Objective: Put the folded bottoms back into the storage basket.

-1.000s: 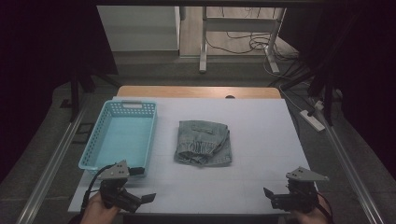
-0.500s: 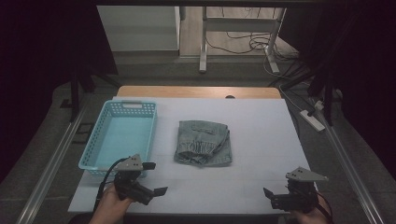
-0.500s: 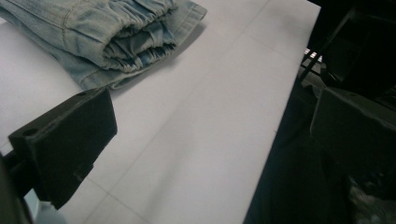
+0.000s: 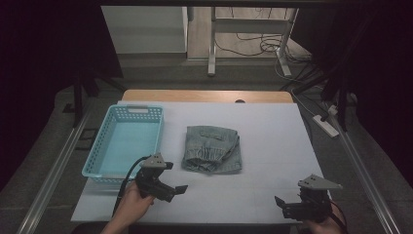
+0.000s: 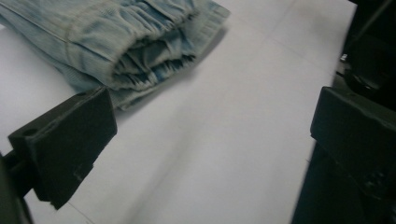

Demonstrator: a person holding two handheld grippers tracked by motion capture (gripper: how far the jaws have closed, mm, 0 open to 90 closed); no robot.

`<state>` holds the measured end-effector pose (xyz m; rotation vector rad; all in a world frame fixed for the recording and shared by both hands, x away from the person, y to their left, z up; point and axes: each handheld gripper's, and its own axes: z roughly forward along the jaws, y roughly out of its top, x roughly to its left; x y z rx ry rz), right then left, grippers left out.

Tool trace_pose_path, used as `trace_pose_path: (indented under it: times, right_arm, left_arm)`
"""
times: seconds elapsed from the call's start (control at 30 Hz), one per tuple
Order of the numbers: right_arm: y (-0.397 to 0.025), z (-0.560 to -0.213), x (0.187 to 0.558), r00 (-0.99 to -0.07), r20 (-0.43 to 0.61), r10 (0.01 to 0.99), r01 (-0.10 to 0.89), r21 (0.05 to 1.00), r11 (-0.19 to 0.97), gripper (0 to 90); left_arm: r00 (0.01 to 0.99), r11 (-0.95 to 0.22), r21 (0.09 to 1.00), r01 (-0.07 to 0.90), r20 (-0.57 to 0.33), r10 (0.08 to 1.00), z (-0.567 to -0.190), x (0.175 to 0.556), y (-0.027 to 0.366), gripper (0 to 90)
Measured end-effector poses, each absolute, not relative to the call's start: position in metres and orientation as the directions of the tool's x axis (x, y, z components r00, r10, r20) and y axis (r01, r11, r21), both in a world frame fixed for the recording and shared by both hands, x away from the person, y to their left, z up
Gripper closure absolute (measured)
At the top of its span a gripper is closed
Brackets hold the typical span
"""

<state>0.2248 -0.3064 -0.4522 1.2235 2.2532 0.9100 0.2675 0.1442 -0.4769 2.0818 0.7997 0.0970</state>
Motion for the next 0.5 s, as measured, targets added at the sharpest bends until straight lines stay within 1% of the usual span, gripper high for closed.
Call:
trace_pose_path:
  times: [0.23,0.5]
  right_arm:
    - [-0.306,-0.452,0.225,-0.527,-0.050,0.849,0.576,0.713,0.400,1.0]
    - [-0.307,-0.452,0.225,-0.529,-0.046,0.847,0.575,0.715,0.398,1.0]
  left_arm:
    - [0.765,-0.408,0.737,0.539,-0.225,0.604,-0.480,0.284,0.132,0.0]
    - [0.742,-0.396,0.737,0.547,-0.208,0.638,-0.483,0.303,0.118,0.0]
